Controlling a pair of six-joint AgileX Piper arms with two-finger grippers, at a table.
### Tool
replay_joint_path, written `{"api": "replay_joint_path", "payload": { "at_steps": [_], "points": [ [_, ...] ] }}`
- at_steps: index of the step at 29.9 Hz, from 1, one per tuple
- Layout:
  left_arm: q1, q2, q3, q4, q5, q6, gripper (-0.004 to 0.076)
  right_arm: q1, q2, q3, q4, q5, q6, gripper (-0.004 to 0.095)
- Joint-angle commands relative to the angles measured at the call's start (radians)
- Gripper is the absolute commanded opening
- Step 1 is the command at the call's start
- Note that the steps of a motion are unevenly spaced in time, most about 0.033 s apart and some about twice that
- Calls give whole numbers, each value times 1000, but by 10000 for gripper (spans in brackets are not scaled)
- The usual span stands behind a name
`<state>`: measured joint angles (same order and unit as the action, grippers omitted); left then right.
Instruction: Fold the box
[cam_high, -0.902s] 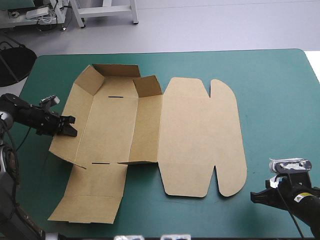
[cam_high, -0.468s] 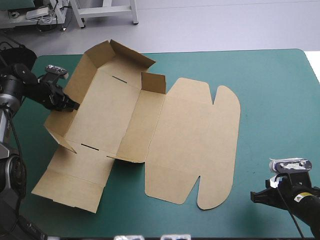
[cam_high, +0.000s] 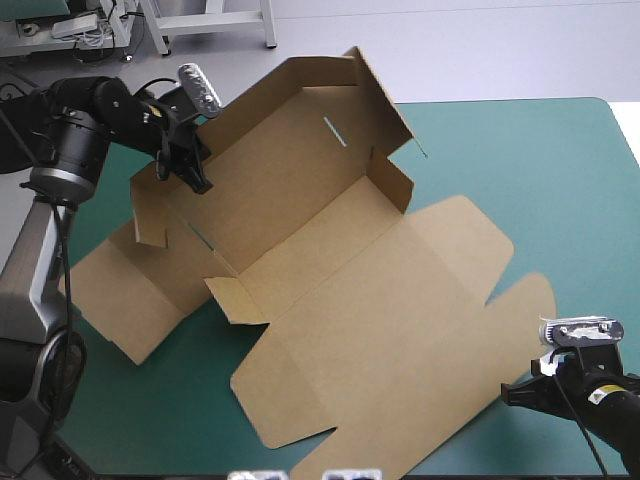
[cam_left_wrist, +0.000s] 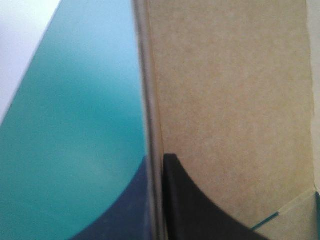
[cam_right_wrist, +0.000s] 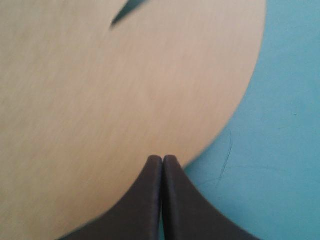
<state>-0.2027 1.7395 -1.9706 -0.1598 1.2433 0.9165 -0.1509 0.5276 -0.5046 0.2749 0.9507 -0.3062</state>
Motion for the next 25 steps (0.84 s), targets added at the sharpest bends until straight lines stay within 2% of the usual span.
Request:
{"api": "replay_joint_path", "payload": {
  "at_steps": [1,6,12,15,20,25],
  "points": [
    [-145,-61,-87,149,-82,16,-8,0,4,-26,13,-44,-4,-18],
    [-354,-61,-100,417,-186,5,-8,0,4,-26,13,-44,-4,-18],
    [-507,-61,-100,559,-351,-41,-8,0,4,-26,16,-43,-4,-18],
    [-550,-61,-100,595,-399,-50,-8,0,4,-26,16,-43,-4,-18],
    [-572,-61,-88,606,-401,-80,-9,0,4,-26,16,-43,-4,-18],
    [-573,-61,-2,816,-471,-286,-9,0,4,-26,16,-43,-4,-18]
  ]
}}
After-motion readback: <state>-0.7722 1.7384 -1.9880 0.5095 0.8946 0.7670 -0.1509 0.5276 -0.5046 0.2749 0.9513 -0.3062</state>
